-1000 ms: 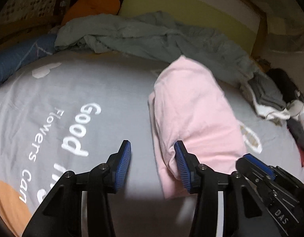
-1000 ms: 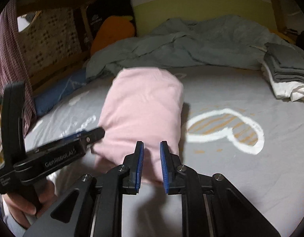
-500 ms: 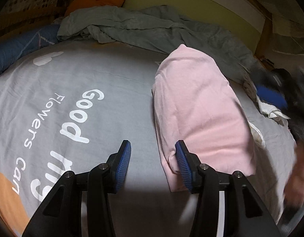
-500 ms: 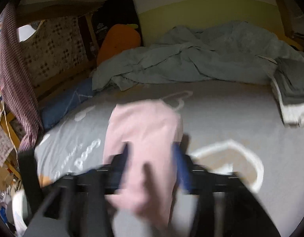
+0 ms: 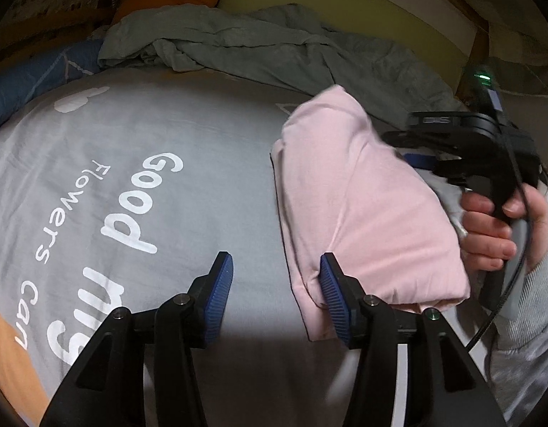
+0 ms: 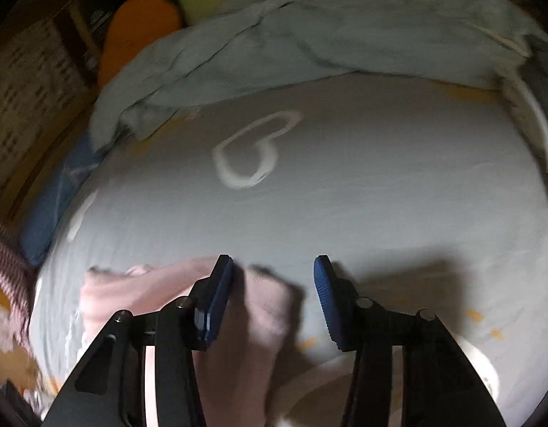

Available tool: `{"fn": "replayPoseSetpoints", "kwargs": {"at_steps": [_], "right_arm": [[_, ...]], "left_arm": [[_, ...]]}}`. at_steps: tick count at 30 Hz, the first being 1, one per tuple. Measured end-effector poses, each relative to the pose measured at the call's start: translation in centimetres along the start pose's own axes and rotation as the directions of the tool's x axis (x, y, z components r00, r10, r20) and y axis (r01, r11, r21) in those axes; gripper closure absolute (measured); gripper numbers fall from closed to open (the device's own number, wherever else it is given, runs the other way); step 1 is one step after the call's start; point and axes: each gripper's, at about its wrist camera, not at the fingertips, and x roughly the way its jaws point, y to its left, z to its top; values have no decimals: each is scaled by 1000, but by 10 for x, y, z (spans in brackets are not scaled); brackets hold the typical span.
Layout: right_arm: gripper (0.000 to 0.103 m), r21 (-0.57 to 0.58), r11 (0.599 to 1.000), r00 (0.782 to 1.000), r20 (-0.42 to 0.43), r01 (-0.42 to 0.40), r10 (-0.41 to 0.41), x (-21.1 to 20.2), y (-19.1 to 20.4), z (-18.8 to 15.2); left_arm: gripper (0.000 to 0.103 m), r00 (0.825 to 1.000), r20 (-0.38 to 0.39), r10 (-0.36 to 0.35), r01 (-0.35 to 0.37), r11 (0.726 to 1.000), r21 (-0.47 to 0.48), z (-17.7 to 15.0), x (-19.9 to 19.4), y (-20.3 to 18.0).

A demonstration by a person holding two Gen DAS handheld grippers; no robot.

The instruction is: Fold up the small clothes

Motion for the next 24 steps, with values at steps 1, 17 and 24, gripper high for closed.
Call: {"fn": "replayPoseSetpoints", "kwargs": {"at_steps": [1, 17, 24], "right_arm": [[55, 9, 999, 999, 28, -33, 32, -14, -2, -2], [89, -349, 912, 973, 10, -214, 233, -82, 47, -114], [89, -330, 907, 963, -22, -262, 270, -85, 34, -134]], "left_arm": [[57, 1000, 2, -21, 21, 1000, -9, 2, -4, 1], [80, 988, -129, -81, 92, 992, 85, 118, 75, -17], [75, 994, -80, -73, 83, 989, 120, 112, 53, -13]]}}
